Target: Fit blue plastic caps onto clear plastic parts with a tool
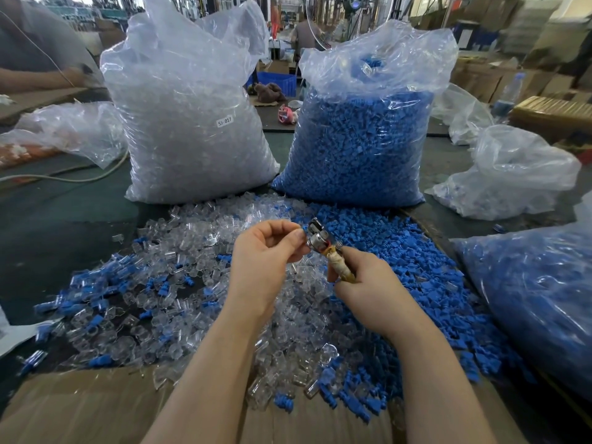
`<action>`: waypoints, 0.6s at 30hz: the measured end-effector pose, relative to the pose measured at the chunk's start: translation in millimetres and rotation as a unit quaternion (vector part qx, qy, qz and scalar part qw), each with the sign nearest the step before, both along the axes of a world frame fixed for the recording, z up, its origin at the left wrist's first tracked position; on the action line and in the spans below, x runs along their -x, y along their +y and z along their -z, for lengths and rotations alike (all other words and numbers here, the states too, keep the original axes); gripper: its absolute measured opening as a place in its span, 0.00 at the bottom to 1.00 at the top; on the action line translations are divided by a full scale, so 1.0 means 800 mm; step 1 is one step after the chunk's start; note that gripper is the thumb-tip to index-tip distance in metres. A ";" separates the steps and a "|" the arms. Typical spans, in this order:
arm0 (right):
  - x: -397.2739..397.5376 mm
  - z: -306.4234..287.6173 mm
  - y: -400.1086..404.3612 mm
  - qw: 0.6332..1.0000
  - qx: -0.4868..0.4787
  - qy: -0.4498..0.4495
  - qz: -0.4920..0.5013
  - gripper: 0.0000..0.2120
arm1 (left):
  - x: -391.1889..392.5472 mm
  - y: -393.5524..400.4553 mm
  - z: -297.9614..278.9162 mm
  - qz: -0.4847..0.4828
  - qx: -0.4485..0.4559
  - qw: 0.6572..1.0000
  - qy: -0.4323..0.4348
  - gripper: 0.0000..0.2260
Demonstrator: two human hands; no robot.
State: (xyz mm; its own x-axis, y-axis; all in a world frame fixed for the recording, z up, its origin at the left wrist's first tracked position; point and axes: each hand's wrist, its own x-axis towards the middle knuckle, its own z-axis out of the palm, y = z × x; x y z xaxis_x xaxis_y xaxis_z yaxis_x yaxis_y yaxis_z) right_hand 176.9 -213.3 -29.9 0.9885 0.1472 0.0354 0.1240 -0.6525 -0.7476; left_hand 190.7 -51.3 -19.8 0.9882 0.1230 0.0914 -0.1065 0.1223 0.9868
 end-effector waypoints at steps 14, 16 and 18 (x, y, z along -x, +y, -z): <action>-0.004 0.007 0.002 0.998 0.055 -0.015 0.012 0.05 | -0.004 0.007 0.002 -0.036 0.064 0.995 0.067 0.03; -0.006 0.009 0.000 0.997 0.057 -0.021 0.043 0.05 | -0.006 0.024 0.000 -0.086 0.203 0.972 0.082 0.03; -0.008 0.011 -0.004 0.994 0.065 -0.022 0.081 0.04 | -0.009 0.047 -0.004 -0.161 0.367 0.912 0.089 0.03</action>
